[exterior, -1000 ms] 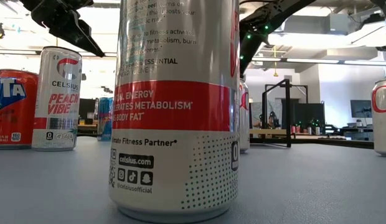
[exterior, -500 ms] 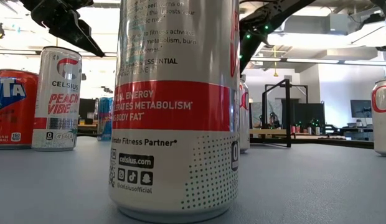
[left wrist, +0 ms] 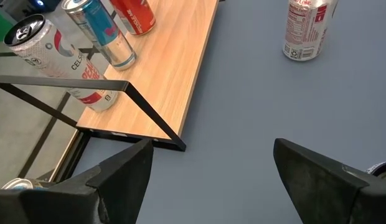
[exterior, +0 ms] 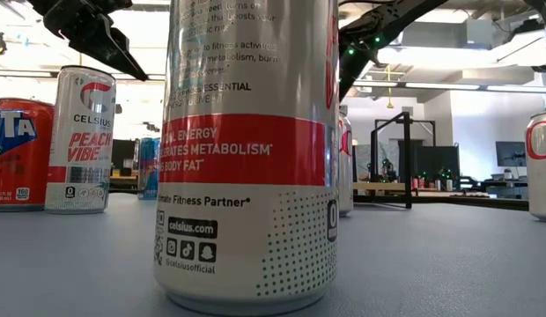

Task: Place canned beverage on shelf
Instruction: Put the top red soda can on the shelf, then put the right silver soda can on the shelf

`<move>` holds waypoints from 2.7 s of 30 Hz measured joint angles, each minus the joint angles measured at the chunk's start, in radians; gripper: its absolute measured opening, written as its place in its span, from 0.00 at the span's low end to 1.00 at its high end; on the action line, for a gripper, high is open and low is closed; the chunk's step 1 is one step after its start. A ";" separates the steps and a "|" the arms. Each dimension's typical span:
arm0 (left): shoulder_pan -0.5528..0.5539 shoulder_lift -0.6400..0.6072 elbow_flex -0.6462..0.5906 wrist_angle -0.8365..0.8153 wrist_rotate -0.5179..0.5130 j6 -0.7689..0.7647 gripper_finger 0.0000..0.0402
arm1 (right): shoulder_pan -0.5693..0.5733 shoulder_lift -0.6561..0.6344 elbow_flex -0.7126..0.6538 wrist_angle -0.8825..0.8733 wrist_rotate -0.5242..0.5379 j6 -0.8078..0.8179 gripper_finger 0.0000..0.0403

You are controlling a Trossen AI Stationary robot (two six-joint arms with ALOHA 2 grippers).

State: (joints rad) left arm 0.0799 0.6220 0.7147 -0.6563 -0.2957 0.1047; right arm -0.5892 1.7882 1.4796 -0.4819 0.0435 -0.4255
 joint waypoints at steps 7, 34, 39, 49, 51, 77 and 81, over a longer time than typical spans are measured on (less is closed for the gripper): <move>0.000 0.000 0.000 0.000 -0.001 0.000 0.80 | 0.019 -0.015 0.000 0.014 -0.021 -0.026 0.00; 0.000 0.000 0.000 -0.003 0.049 -0.003 0.80 | 0.532 -0.228 0.001 -0.322 -0.250 0.207 0.06; 0.000 0.000 0.000 -0.010 0.056 0.003 0.80 | 0.579 -0.229 0.001 -0.270 -0.205 0.199 0.23; 0.000 0.007 -0.042 0.019 0.101 -0.013 0.80 | 0.599 -0.232 0.000 -0.329 -0.199 0.299 0.64; 0.000 0.008 -0.043 0.018 0.101 -0.013 0.80 | 0.602 -0.242 0.000 -0.408 -0.199 0.348 0.68; 0.000 0.008 -0.043 0.039 0.098 -0.012 0.80 | 0.738 -0.616 -0.407 -1.002 -0.121 1.283 0.68; 0.000 0.008 -0.043 0.039 0.098 -0.012 0.80 | 0.738 -0.683 -0.445 -0.995 -0.114 1.368 0.68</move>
State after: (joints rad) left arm 0.0801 0.6300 0.6716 -0.6178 -0.1976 0.0929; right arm 0.1490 1.1055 1.0348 -1.4773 -0.0705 0.9427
